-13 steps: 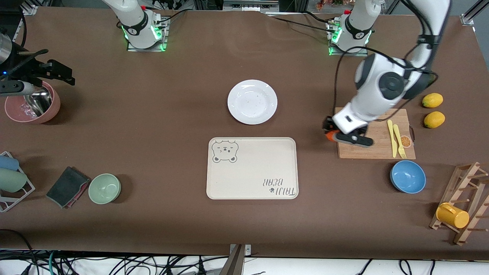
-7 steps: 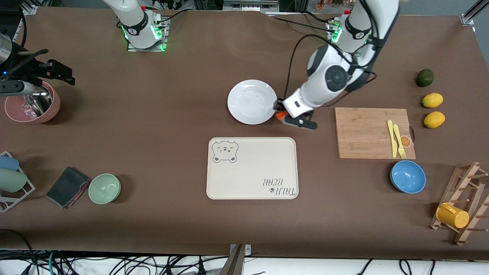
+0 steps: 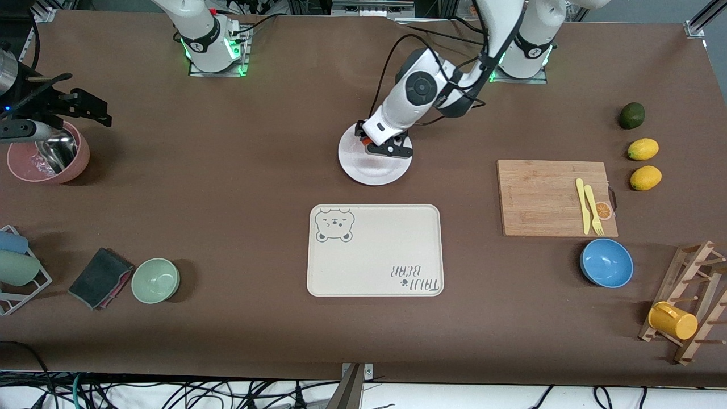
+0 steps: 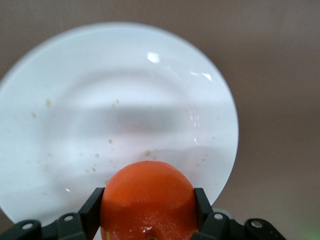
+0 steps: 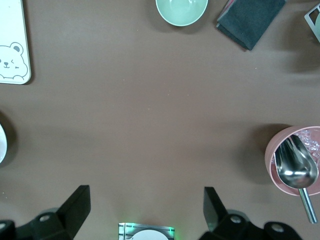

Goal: Place orange and plate with both arms
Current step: 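Carry the orange with the left gripper and lower it onto the white plate, then open the left gripper and withdraw while the right gripper reaches the plate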

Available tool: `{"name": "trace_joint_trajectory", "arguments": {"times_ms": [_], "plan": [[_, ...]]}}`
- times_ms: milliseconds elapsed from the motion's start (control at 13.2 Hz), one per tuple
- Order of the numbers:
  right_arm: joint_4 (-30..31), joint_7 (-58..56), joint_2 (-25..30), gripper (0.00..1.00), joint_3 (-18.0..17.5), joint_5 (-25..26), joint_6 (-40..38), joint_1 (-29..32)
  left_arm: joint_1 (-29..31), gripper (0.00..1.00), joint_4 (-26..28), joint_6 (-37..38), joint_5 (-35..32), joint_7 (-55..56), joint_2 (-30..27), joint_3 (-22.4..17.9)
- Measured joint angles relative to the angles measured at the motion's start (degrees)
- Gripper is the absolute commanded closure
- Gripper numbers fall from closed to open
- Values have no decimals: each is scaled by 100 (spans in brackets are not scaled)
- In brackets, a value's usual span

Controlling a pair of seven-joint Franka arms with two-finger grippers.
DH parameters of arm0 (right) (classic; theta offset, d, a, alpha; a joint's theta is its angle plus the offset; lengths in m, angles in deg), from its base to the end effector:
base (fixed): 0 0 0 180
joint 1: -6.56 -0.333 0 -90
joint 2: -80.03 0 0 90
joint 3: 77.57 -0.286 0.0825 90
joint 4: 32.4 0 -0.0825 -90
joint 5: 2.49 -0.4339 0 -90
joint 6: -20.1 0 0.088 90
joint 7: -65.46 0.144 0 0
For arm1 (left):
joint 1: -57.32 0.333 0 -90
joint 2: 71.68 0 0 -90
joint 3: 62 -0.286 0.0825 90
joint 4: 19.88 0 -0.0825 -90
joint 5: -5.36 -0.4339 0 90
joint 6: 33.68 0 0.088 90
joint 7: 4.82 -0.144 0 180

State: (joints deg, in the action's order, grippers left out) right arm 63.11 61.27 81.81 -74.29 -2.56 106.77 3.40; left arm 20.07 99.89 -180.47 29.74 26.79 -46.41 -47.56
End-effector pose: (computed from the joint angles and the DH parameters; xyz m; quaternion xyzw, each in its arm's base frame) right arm 0.5816 -0.0014 0.5218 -0.9975 -0.0355 0.0615 0.0038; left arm 0.3686 -0.4847 0.1160 0.9850 0.0148 -0.1036 0.1369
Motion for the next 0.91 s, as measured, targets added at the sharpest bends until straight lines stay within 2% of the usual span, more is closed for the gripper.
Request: {"name": "trace_joint_trajectory", "arguments": {"times_ms": [152,228,304,380,684,912], "plan": [[0,0,0,0,-2,0,0,-1,-85,100,2,-196,0,240,251,-3],[0,0,0,0,-3,0,0,-3,-82,95,-4,-258,3,283,324,-10],[0,0,0,0,-5,-1,0,-5,-75,71,-19,-260,5,303,315,-19],[0,0,0,0,-5,-1,0,-6,-73,1,-26,-269,5,309,316,-47],[-1,-1,0,0,-13,-1,-1,-7,45,0,-88,-296,5,314,308,-167],[-1,-1,0,0,-27,-2,-1,-9,392,0,-132,-323,5,299,185,-175]]}}
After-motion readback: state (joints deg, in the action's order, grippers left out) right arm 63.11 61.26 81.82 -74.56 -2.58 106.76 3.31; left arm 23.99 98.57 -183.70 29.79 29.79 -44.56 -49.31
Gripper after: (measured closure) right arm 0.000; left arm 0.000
